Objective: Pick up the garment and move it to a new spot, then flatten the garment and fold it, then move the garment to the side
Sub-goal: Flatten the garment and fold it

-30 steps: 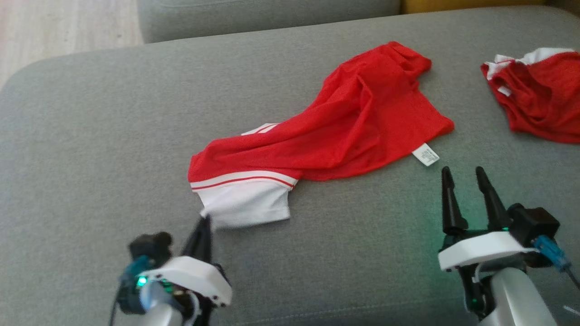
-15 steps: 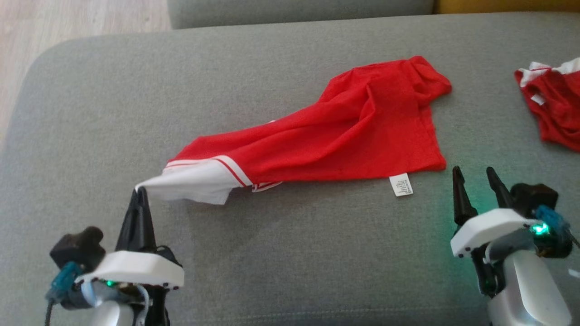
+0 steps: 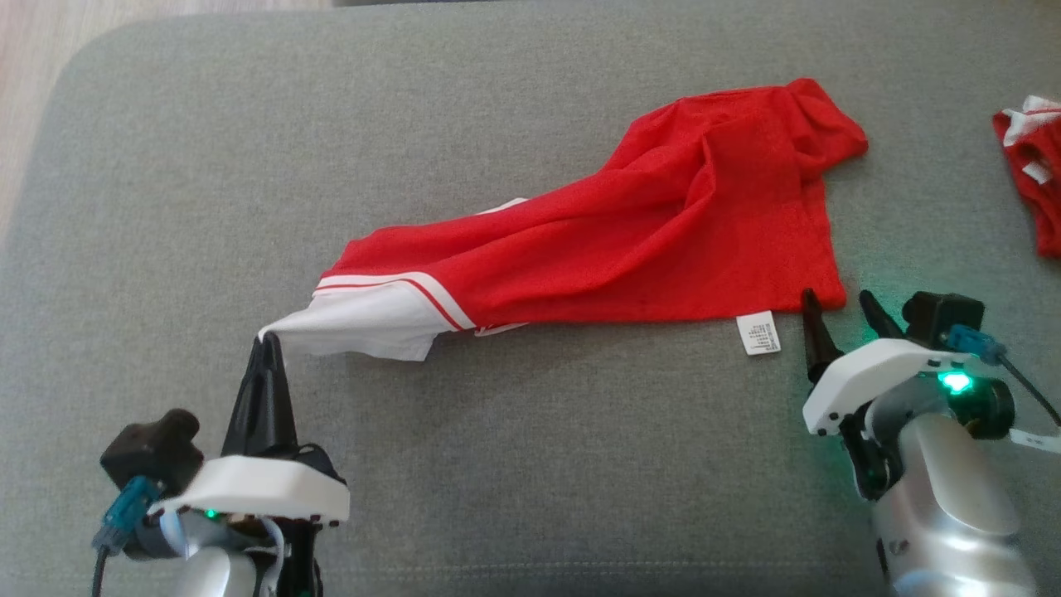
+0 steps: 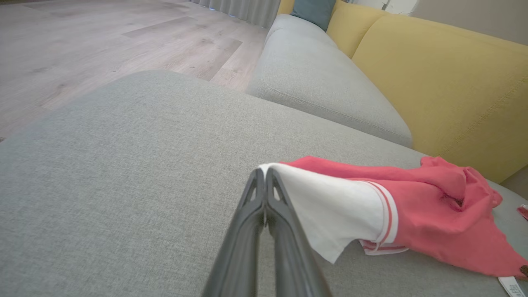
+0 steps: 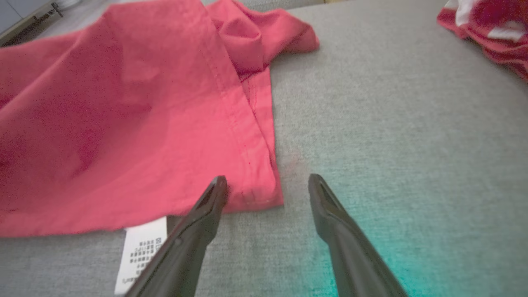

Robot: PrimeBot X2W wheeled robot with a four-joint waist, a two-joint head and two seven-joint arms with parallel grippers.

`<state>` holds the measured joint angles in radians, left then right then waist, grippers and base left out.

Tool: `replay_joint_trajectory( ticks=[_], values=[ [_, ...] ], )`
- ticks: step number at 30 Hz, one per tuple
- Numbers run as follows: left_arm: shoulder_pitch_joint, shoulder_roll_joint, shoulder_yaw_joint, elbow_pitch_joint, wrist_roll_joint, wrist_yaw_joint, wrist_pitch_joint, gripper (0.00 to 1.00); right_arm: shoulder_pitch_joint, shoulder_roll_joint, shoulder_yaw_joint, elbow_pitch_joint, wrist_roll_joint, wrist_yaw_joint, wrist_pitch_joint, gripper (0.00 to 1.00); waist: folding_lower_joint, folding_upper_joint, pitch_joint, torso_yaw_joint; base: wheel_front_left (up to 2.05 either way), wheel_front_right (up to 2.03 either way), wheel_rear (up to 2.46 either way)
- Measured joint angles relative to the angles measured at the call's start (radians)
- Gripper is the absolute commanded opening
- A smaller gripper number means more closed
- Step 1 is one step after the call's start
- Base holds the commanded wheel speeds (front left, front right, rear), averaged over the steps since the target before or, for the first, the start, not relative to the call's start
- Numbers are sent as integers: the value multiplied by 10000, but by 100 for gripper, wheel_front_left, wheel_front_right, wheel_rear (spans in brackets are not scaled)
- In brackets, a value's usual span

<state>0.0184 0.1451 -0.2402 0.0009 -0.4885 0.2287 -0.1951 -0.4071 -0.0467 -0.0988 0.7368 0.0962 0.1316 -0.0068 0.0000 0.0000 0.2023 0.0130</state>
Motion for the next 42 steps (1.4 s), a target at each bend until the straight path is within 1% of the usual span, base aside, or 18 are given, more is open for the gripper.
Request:
replay_joint_trajectory(
  ticks=[7,8,9,10,12,13,19,20,23,26,30,33,37,42],
  values=[
    [-30,-17,-8,52,0,-4,-38,0,-602,-27,121,815,-6,0,-19,100,0,0,130,45,0,0,0],
    [-30,-19,-8,58,0,-4,-67,0,-694,-36,196,918,2,0,-19,93,0,0,137,43,0,0,0],
    [-33,-19,-6,69,0,-4,-96,0,-779,-46,276,1028,54,0,-19,71,0,0,140,39,0,0,0],
    [-34,-21,-6,84,0,-8,-102,0,-832,-56,362,1122,144,0,-19,47,0,0,136,35,0,0,0],
    [-35,-21,-4,96,0,-12,-107,0,-905,-81,593,1264,433,0,-19,13,0,0,115,15,0,0,0],
    [-37,-21,-4,96,0,-13,-136,0,-950,-84,692,1348,593,0,-19,0,0,0,97,1,0,0,0],
    [-79,-15,46,44,0,-111,-284,0,-939,-79,1239,1446,1346,0,-405,0,0,0,-137,-138,0,0,0],
    [-82,-12,61,12,0,-190,-330,0,-937,-75,1310,1358,1461,0,-531,0,0,0,-190,-174,0,0,0],
    [-174,36,163,-176,2,-276,-362,0,-941,-77,1576,761,1737,0,-863,0,0,0,-371,-292,0,0,0],
    [-484,165,255,-604,48,-366,-441,0,-940,-73,1768,-125,1969,0,-1091,0,0,0,-600,-410,0,0,0],
    [-876,500,291,-1436,295,-393,-387,0,-902,-136,1739,-1708,2033,0,-1172,0,0,0,-958,-562,0,0,0],
    [-1104,821,324,-2311,491,-391,-82,0,-626,-234,1557,-3287,2033,0,-1078,0,0,0,-1249,-668,0,0,0],
    [-1555,1371,466,-3524,851,-376,399,0,27,-286,1212,-5521,2034,0,-625,0,0,0,-1581,-801,0,0,0],
    [-2511,2088,658,-5032,1302,-389,1177,0,581,-291,803,-8431,2034,0,184,0,0,0,-1925,-965,0,0,0]
  ],
)
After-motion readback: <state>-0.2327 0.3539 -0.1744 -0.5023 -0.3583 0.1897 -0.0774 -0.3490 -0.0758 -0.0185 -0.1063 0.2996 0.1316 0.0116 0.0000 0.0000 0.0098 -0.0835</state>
